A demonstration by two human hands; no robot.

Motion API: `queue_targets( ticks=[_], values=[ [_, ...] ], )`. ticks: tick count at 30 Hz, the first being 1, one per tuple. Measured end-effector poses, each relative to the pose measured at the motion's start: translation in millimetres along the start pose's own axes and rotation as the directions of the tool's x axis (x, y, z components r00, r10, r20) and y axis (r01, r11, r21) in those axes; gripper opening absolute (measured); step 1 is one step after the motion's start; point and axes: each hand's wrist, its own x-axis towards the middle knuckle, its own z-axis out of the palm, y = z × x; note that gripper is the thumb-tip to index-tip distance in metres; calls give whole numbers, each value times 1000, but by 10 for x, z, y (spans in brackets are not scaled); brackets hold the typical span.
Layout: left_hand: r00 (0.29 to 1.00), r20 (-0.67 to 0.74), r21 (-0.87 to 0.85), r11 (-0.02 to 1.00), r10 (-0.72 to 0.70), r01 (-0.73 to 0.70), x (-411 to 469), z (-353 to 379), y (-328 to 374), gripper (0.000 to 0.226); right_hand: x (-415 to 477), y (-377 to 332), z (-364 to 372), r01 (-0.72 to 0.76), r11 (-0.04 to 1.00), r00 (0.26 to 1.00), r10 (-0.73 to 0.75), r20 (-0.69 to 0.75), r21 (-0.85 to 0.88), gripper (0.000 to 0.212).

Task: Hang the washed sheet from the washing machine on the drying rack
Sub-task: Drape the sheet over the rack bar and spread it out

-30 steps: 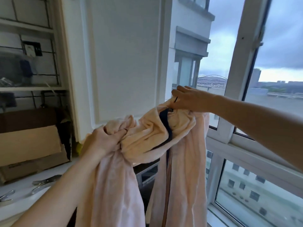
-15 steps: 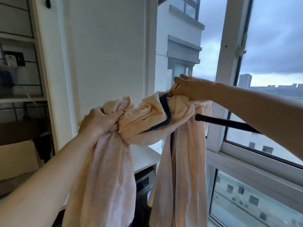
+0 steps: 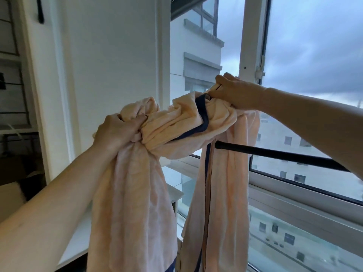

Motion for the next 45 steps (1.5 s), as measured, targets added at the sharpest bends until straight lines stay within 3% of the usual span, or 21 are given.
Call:
queue_targets(
  ticks=[5, 14, 28, 33, 40, 45],
  values=[
    [998, -16, -9, 998, 63, -63, -126, -103, 143, 46, -137, 0, -261, -65, 996, 997, 67, 28, -55, 32],
    [988, -34, -48, 987, 150, -151, -400, -157, 337, 63, -554, -20, -676, -174, 977, 980, 184, 73, -120, 45],
    [979, 52, -68, 979, 196, -192, -1078, -20, 677, 70, -1420, 47, -1230, -169, 977, 977, 183, 108, -129, 48],
    [984, 71, -83, 984, 164, -158, -1502, 93, 828, 77, -1805, 138, -1393, -160, 986, 976, 165, 140, -41, 51],
    [988, 132, -107, 992, 85, -71, -2198, 301, 864, 83, -2221, 109, -1603, -218, 956, 944, 156, 292, 195, 39],
    [973, 229, -128, 992, 26, 4, -2570, 495, 804, 76, -2416, 44, -1729, -124, 975, 952, 64, 300, 186, 24]
  ],
)
